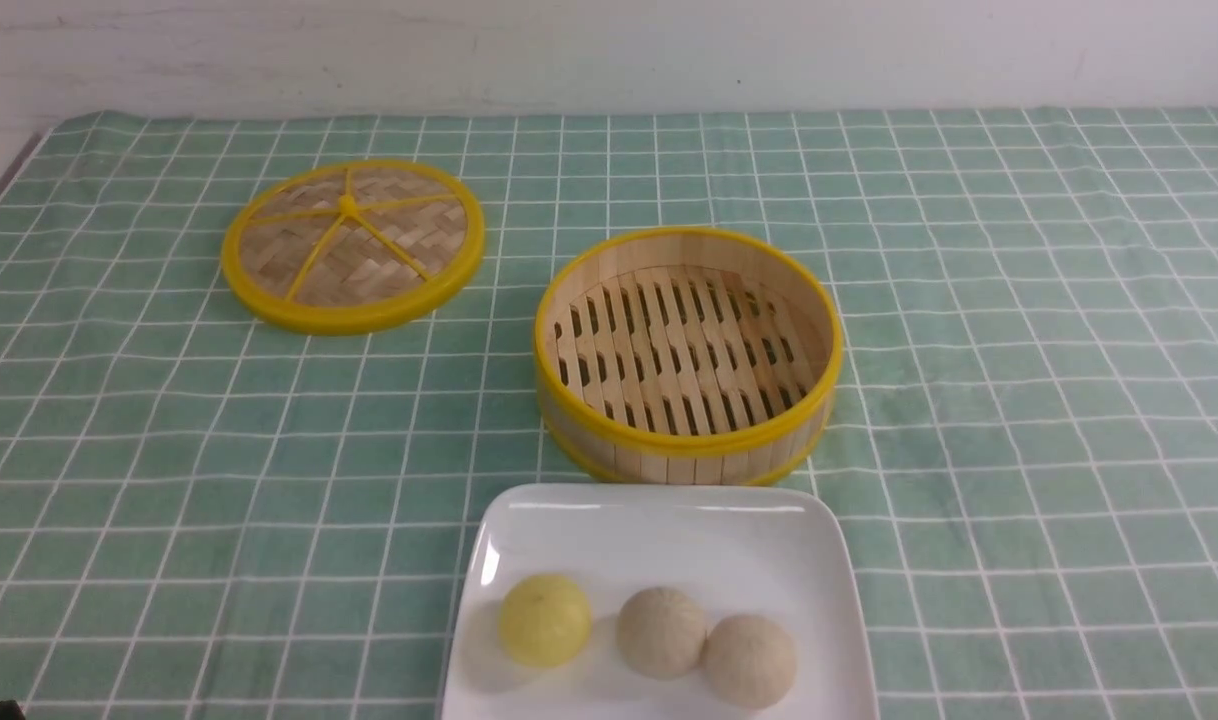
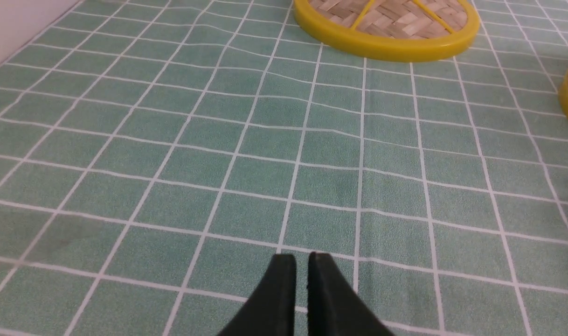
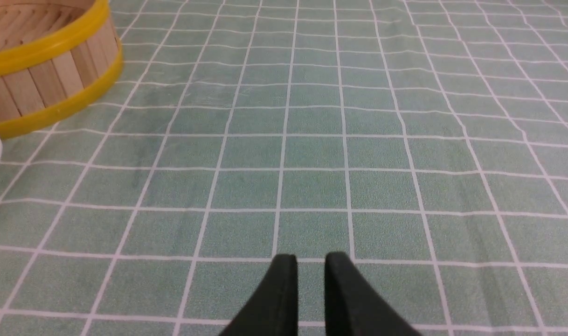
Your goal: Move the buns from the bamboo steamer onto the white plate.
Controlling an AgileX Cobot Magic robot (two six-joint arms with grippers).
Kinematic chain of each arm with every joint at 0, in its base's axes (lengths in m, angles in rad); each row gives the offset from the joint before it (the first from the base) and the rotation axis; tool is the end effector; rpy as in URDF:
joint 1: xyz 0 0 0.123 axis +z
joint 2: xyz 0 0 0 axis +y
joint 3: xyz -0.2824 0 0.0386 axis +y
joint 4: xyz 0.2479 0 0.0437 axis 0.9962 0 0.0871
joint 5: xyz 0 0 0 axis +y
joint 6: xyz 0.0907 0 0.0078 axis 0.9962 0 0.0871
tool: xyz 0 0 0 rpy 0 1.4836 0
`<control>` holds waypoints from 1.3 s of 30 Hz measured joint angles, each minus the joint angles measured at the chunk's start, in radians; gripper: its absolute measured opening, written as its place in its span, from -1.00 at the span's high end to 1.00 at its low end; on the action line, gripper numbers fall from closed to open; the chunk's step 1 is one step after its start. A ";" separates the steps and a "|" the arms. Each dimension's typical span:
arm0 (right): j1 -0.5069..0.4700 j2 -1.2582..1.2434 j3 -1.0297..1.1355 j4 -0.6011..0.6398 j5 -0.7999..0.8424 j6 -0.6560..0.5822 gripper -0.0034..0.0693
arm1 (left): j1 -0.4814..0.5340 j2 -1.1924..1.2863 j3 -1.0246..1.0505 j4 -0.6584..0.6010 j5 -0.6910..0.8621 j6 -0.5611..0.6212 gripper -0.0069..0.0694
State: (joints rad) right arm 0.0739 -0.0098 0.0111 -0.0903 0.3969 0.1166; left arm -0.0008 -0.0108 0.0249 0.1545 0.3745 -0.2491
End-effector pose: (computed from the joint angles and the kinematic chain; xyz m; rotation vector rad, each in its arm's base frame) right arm 0.0519 0.0006 0.1744 -0.0143 1.8803 0.0408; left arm 0.0526 0.0051 0.1720 -0.1362 1.8627 -0.0206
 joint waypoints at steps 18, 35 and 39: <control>0.000 0.000 0.000 0.000 0.000 -0.001 0.53 | -0.046 0.000 0.000 -0.001 0.000 0.000 0.58; 0.000 0.000 0.000 0.000 0.000 -0.001 0.47 | -0.046 0.000 0.000 0.004 0.000 0.000 0.54; 0.000 0.000 0.000 0.000 0.000 -0.001 0.46 | -0.046 0.000 0.000 0.006 0.000 0.000 0.53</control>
State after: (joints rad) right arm 0.0739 -0.0098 0.0111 -0.0903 0.3969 0.1157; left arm -0.0465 -0.0108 0.0249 0.1605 0.3745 -0.2491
